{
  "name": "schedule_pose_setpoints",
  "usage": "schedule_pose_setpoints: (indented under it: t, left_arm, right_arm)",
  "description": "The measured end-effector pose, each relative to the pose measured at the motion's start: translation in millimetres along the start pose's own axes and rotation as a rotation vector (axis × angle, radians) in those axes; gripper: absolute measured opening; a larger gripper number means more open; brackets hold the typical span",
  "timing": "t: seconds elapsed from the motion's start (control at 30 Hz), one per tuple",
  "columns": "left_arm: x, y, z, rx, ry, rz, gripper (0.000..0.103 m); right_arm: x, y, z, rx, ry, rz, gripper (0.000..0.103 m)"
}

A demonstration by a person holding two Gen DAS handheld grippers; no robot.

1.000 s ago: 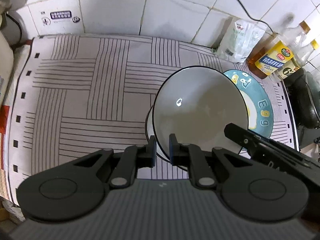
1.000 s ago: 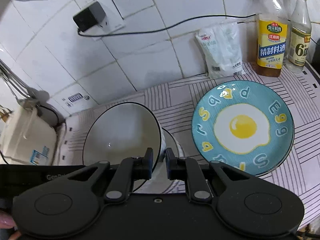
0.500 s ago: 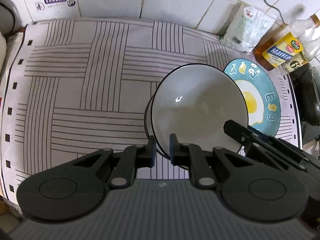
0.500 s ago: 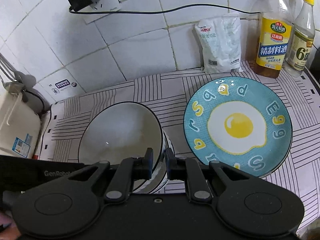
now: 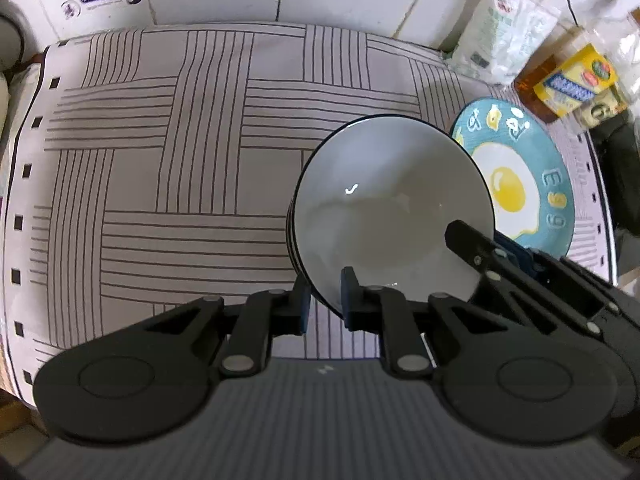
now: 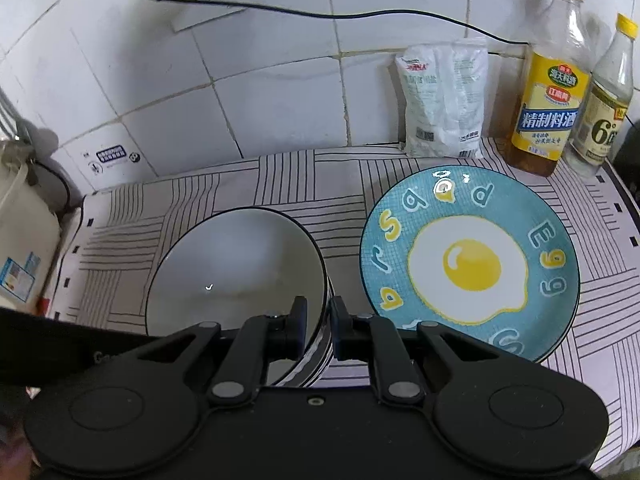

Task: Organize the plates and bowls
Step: 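Carry the gripped bowl with both tools over the bowl stack and lower it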

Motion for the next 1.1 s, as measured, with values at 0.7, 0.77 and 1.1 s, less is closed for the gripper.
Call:
schedule_pose_setpoints:
  t: [0.7,0.77,1.1]
  left_arm:
    - [-9,3,2,0.005,0.003,-0.017,0.025]
    - [-18,1,1,0.011,-0.012,-0.035,0.030]
    - [-58,-4,-15,0.053,-0.071,-0.084,0.037]
  right_arm:
    - [-15,-22,-12,-0.012,-0.127,0.101,0.014]
    - [-25,-29,-15,0.003,-0.160,0.109,0.015]
    - [-67,-40,-19,-0.003,-0.255,0.153,0.020]
Point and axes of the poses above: each gripper's, at about its wrist camera, not at the fingertips, and x roughly the way its jaws point, y to its left, z to its top, the point moved 2 cm from there along x, roughly the way its jaws point, and after that the axes turned 7 degrees about x, right-handed, at the moved point
